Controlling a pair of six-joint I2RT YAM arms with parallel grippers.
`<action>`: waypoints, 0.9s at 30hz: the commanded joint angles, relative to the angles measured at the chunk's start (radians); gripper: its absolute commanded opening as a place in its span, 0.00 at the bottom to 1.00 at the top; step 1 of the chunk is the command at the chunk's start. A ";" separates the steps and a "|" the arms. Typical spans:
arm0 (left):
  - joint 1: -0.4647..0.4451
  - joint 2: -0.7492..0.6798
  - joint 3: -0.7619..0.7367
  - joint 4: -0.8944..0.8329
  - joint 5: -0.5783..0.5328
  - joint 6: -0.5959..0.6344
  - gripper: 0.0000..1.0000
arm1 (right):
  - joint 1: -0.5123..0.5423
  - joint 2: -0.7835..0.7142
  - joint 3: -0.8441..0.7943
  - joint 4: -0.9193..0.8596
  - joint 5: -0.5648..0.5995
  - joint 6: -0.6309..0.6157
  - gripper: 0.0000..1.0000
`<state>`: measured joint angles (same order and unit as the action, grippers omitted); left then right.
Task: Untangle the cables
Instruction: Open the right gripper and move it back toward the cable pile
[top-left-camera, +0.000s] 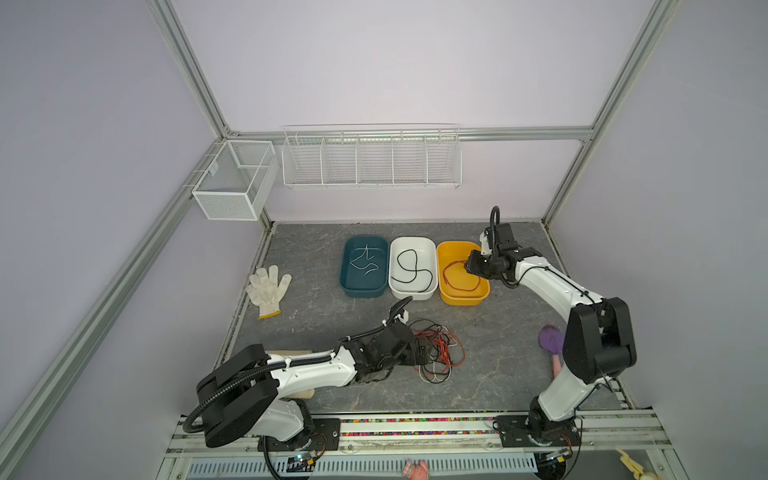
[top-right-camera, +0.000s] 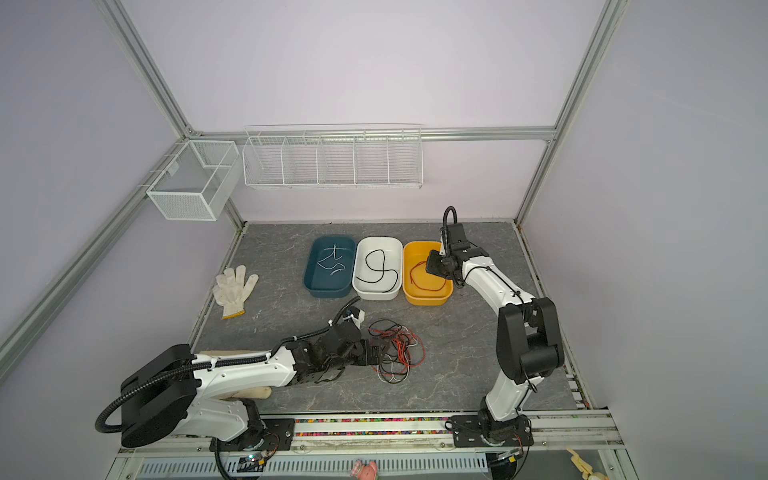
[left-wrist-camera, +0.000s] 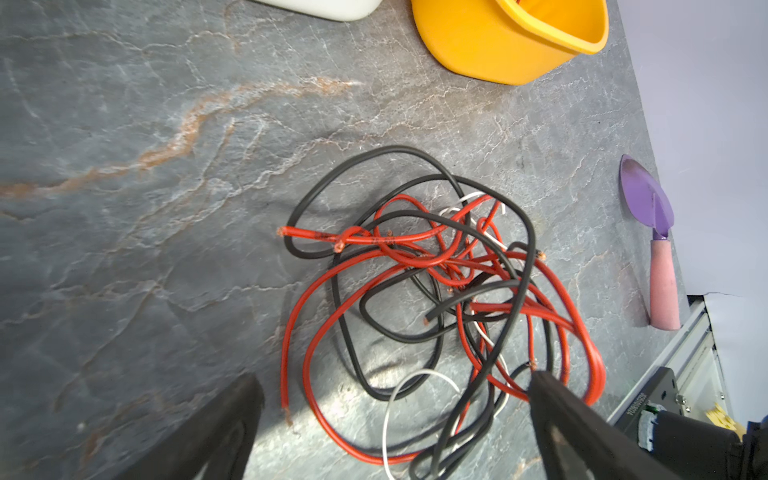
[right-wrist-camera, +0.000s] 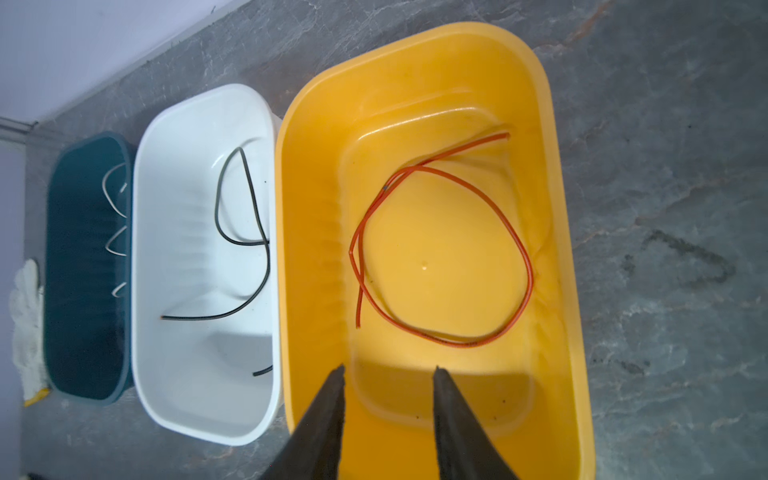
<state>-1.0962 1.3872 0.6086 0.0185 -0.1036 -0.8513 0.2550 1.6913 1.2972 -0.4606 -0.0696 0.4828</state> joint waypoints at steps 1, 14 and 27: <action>-0.009 -0.011 0.022 -0.014 0.011 0.017 1.00 | -0.004 -0.077 -0.031 -0.043 -0.018 -0.006 0.56; -0.016 0.041 0.070 -0.039 0.040 0.057 0.87 | 0.088 -0.411 -0.180 -0.079 -0.070 -0.054 0.89; -0.019 0.071 0.105 -0.080 0.045 0.072 0.62 | 0.163 -0.678 -0.404 -0.065 -0.164 -0.075 0.88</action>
<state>-1.1076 1.4471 0.6823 -0.0414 -0.0608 -0.7845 0.4076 1.0561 0.9379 -0.5236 -0.1837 0.4183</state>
